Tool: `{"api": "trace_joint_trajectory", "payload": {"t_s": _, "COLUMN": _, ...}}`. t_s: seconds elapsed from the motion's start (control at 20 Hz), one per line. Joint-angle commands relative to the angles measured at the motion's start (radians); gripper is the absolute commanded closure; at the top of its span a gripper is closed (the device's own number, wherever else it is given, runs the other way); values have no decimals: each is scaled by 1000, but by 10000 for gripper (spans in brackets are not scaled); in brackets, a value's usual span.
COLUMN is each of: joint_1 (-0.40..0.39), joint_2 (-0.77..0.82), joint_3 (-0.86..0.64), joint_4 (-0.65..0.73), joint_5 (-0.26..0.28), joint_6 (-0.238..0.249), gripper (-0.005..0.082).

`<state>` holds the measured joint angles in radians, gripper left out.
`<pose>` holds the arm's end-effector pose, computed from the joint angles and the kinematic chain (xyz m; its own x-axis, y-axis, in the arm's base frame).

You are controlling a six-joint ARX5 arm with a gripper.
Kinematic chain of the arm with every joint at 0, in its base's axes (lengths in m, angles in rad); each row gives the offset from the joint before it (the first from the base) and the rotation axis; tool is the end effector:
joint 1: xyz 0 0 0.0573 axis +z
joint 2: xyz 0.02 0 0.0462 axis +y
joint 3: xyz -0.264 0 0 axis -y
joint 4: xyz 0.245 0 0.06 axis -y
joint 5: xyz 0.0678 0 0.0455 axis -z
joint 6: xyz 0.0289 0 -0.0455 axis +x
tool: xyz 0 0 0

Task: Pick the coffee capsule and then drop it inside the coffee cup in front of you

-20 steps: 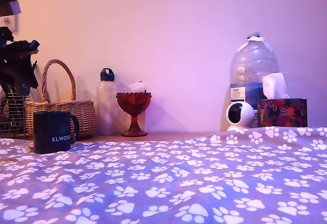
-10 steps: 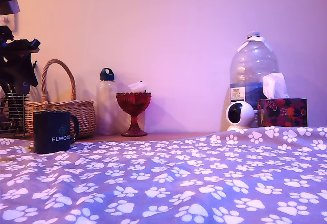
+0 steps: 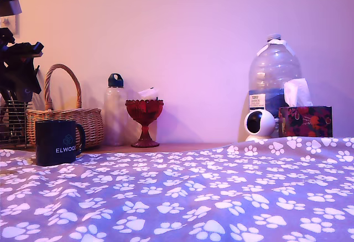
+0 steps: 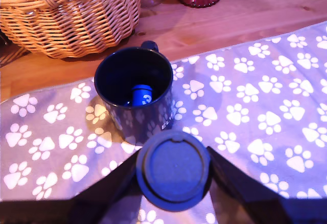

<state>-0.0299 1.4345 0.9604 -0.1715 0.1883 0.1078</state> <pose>0.3060 -0.0146 0.2487 0.7787 -0.2106 -0.5910 0.2425 0.9698 -0.0260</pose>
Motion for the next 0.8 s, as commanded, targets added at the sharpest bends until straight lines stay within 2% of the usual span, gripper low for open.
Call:
{"api": "trace_joint_trajectory", "payload": {"t_s": 0.0, "joint_1": 1, "joint_2": -10, "joint_3": 51, "joint_4": -2, "joint_5": 0, "joint_6": -3, "gripper": 612}}
{"api": "trace_joint_trajectory", "payload": {"t_s": 0.4, "joint_1": -5, "joint_2": 14, "joint_3": 192, "joint_4": -114, "joint_5": -60, "joint_6": 3, "gripper": 611}}
{"api": "trace_joint_trajectory", "payload": {"t_s": 0.75, "joint_1": -6, "joint_2": 172, "joint_3": 410, "joint_4": -278, "joint_5": -78, "joint_6": 4, "gripper": 606}}
